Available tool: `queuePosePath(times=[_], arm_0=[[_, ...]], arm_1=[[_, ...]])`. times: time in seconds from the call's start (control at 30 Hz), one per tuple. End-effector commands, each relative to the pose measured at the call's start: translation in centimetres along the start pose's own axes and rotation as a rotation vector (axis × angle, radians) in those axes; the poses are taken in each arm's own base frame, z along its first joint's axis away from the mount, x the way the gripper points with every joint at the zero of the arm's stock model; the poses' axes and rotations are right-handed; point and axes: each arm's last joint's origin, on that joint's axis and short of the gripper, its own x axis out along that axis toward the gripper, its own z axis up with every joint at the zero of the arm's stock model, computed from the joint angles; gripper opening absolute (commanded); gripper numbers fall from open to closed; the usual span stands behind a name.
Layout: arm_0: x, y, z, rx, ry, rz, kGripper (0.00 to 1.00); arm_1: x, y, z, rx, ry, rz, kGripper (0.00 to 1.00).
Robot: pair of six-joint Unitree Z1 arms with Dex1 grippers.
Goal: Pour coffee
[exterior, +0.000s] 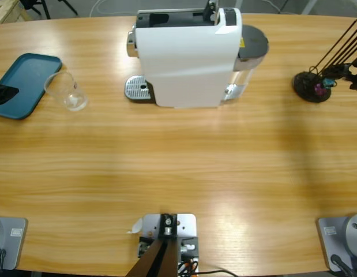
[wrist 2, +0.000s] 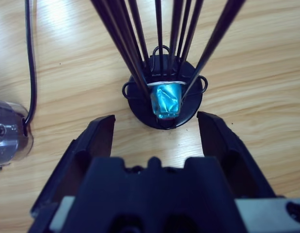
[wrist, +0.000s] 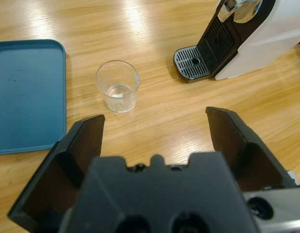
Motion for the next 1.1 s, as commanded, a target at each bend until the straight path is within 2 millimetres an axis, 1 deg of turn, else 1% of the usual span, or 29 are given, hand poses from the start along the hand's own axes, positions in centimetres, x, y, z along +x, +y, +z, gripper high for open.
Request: queuePosePath(times=[0.03, 0.4, 0.43, 0.5, 0.53, 0.57, 0.6, 0.63, 0.67, 0.77, 0.8, 0.87, 0.9, 0.93, 1.1], arm_0=[[0.36, 0.29, -1.10, 0.004, 0.015, 0.018, 0.899], [0.41, 0.29, -1.13, 0.004, 0.016, 0.019, 0.899], [0.43, 0.29, -1.12, 0.004, 0.017, 0.019, 0.899], [0.45, 0.29, -1.12, 0.004, 0.017, 0.019, 0.899], [0.45, 0.29, -1.12, 0.004, 0.017, 0.019, 0.899], [0.45, 0.29, -1.12, 0.004, 0.017, 0.019, 0.899], [0.45, 0.29, -1.12, 0.004, 0.017, 0.019, 0.899], [0.45, 0.29, -1.12, 0.004, 0.017, 0.020, 0.899], [0.45, 0.29, -1.12, 0.004, 0.017, 0.021, 0.899], [0.45, 0.30, -1.12, 0.004, 0.017, 0.023, 0.899], [0.45, 0.31, -1.12, 0.004, 0.016, 0.024, 0.899], [0.45, 0.31, -1.12, 0.004, 0.016, 0.024, 0.899], [0.47, 0.31, -1.11, 0.004, 0.016, 0.024, 0.899], [0.50, 0.31, -1.13, 0.004, 0.017, 0.024, 0.899], [0.50, 0.31, -1.13, 0.004, 0.017, 0.024, 0.899]], arm_1=[[1.25, -0.31, -0.15, -0.003, 0.030, -0.029, 0.674], [1.53, -0.27, -0.03, 0.002, 0.024, -0.035, 0.658], [1.57, -0.30, -0.02, 0.003, 0.024, -0.039, 0.611], [1.64, -0.35, 0.00, 0.008, 0.024, -0.042, 0.589], [1.69, -0.35, -0.01, 0.009, 0.025, -0.043, 0.549], [1.74, -0.34, -0.03, 0.009, 0.027, -0.043, 0.462], [1.77, -0.35, -0.03, 0.010, 0.028, -0.045, 0.460], [1.80, -0.36, -0.03, 0.010, 0.028, -0.047, 0.421], [1.82, -0.37, -0.04, 0.010, 0.029, -0.050, 0.335], [1.95, -0.41, -0.05, 0.017, 0.031, -0.059, 0.311], [1.98, -0.41, -0.06, 0.018, 0.031, -0.061, 0.225], [2.11, -0.44, -0.08, 0.022, 0.034, -0.068, 0.191], [2.15, -0.44, -0.09, 0.022, 0.035, -0.070, 0.119], [2.17, -0.46, -0.10, 0.022, 0.036, -0.073, 0.087], [2.16, -0.50, -0.12, 0.023, 0.037, -0.078, 0.084]])
